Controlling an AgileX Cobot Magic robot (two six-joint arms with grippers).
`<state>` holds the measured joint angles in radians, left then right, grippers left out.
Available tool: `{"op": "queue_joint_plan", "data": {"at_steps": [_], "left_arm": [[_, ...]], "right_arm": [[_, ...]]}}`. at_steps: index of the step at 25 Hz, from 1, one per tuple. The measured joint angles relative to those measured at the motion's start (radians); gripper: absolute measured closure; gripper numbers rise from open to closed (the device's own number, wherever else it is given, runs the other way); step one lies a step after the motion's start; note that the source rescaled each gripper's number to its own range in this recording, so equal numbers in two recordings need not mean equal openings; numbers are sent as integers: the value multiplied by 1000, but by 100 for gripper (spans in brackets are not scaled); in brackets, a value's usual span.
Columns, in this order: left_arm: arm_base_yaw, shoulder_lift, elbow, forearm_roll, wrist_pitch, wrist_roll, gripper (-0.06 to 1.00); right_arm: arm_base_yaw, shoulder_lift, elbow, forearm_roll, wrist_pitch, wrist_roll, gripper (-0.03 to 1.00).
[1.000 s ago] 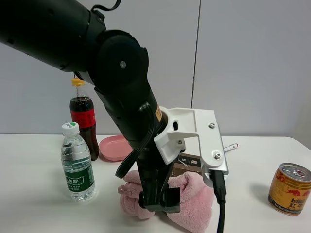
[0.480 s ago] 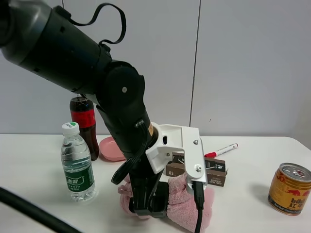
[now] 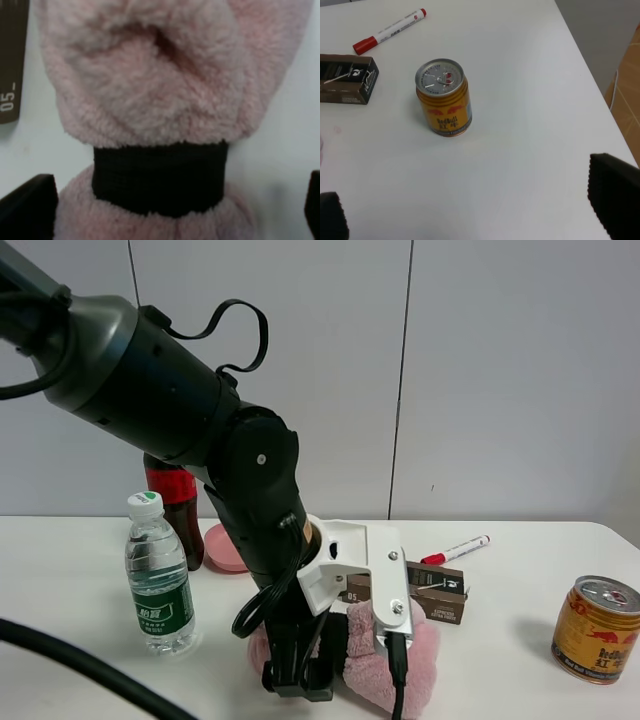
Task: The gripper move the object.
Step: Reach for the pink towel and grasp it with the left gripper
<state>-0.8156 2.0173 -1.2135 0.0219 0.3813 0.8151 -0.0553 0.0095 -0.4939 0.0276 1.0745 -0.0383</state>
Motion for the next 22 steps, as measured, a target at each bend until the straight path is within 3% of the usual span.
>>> {"op": "queue_joint_plan", "data": {"at_steps": [6, 22], "left_arm": [[0, 30, 0, 0, -39, 3, -6], [35, 74, -69, -3, -13, 3, -6]], "right_arm": [[0, 0, 0, 0, 0, 0, -3], [0, 0, 0, 0, 0, 0, -3]]}}
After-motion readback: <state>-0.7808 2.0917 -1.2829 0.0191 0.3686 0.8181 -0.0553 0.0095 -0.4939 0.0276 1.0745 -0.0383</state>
